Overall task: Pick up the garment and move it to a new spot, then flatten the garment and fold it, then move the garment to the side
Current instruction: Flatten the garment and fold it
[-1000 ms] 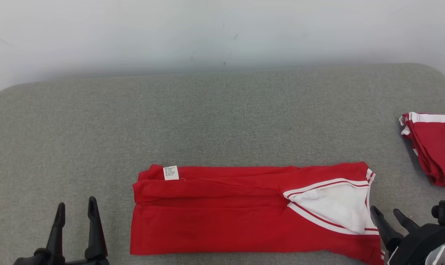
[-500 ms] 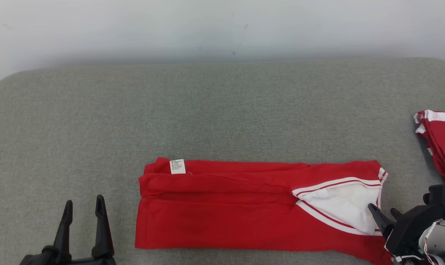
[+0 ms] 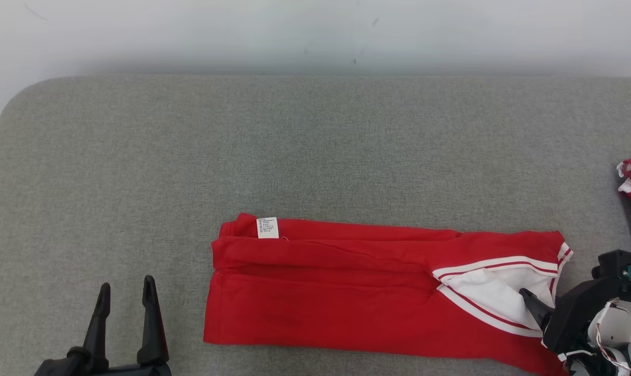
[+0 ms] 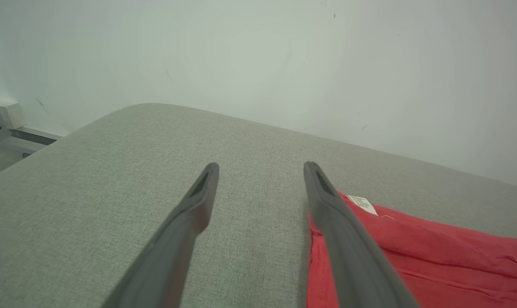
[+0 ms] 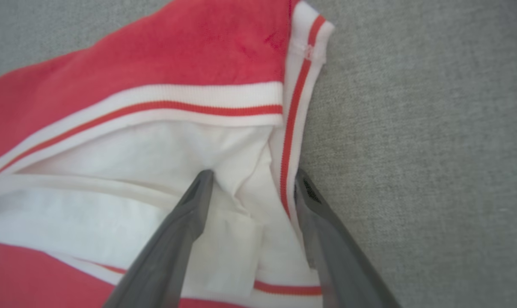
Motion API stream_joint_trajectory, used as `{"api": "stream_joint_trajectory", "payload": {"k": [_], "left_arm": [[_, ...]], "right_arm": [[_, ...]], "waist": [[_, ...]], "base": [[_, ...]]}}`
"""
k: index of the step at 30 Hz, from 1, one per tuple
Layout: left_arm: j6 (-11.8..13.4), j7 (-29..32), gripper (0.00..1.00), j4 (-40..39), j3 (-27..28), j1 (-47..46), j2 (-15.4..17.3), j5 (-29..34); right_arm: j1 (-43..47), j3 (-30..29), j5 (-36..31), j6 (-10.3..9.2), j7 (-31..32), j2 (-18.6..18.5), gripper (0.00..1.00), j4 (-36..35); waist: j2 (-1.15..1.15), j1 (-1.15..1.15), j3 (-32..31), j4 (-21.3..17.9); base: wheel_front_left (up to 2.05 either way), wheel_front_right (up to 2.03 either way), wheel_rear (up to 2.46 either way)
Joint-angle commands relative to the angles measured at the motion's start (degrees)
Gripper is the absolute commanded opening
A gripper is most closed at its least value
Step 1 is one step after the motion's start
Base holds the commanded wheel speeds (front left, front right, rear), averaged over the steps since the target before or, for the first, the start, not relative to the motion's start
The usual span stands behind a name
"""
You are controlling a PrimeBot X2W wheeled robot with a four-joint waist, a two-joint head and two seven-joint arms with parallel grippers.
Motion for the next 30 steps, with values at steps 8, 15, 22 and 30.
{"api": "stream_joint_trajectory", "payload": {"k": [8, 15, 22, 30], "left_arm": [[0.36, -0.15, 1.00, 0.31, -0.17, 0.68, -0.11, -0.25], [0.86, -0.15, 1.00, -0.07, 0.17, 1.60, -0.11, -0.46], [1.12, -0.15, 1.00, -0.64, -0.10, 2.45, -0.11, -0.96], [1.17, -0.15, 1.00, -0.38, -0.15, 2.00, -0.11, -1.03]], "right_arm": [[0.37, -1.66, -3.38, 0.27, -1.61, 0.61, 0.00, -0.60], [1.93, -6.64, -6.09, 0.27, -3.51, -0.04, 0.00, -5.40], [5.13, -15.84, -9.85, 0.27, -1.54, -0.29, 0.00, -12.98], [5.97, -21.60, -13.94, 0.27, 1.81, 1.13, 0.00, -20.70]], "waist": [[0.00, 0.00, -1.22, -0.37], [0.00, 0.00, -2.27, -1.43], [0.00, 0.00, -3.27, -3.12], [0.00, 0.00, -3.34, -3.91]], "base": [[0.00, 0.00, 0.00], [0.00, 0.00, 0.00], [0.00, 0.00, 0.00], [0.00, 0.00, 0.00]]}}
